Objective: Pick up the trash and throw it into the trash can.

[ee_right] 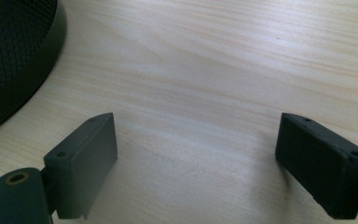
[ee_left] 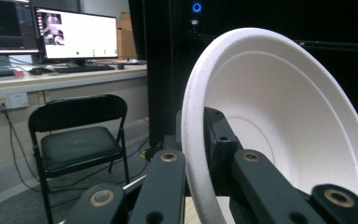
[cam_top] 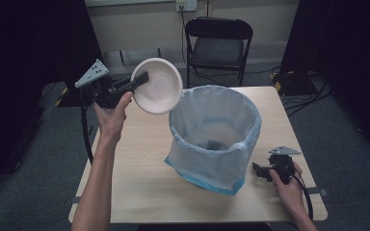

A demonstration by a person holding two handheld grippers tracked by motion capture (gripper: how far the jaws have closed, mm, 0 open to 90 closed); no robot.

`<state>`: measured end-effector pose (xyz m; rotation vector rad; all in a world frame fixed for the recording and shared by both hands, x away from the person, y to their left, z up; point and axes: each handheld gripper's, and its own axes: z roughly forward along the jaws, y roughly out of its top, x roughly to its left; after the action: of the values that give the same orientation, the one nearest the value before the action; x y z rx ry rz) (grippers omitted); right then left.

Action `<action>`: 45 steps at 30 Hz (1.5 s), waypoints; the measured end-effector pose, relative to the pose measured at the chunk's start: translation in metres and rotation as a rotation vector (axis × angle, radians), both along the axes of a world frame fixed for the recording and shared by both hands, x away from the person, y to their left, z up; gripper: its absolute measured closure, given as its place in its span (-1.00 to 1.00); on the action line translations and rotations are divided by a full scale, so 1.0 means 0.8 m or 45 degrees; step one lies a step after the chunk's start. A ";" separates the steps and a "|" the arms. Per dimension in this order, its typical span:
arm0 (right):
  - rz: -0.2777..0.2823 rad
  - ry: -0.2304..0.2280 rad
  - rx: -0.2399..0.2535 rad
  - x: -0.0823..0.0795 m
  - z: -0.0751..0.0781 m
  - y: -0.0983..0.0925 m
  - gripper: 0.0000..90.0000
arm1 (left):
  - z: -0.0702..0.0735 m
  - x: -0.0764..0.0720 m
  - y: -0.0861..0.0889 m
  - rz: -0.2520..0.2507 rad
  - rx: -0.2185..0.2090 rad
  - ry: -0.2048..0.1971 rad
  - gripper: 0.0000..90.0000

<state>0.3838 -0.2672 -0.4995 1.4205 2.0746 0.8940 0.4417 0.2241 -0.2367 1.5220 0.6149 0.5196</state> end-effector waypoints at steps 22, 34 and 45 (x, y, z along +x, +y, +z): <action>-0.001 0.001 0.000 0.000 0.000 0.000 -0.73 | 0.009 -0.009 -0.106 -0.293 0.136 0.017 0.92; -0.001 0.000 0.000 0.000 0.000 0.000 -0.73 | -0.011 0.011 -0.126 -0.366 0.217 0.125 0.74; -0.003 0.000 0.001 -0.001 0.000 0.000 -0.73 | -0.013 0.015 -0.124 -0.336 0.200 0.152 0.10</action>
<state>0.3833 -0.2669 -0.4995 1.4231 2.0727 0.8939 0.4534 0.1249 -0.2475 1.7622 0.4628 0.2817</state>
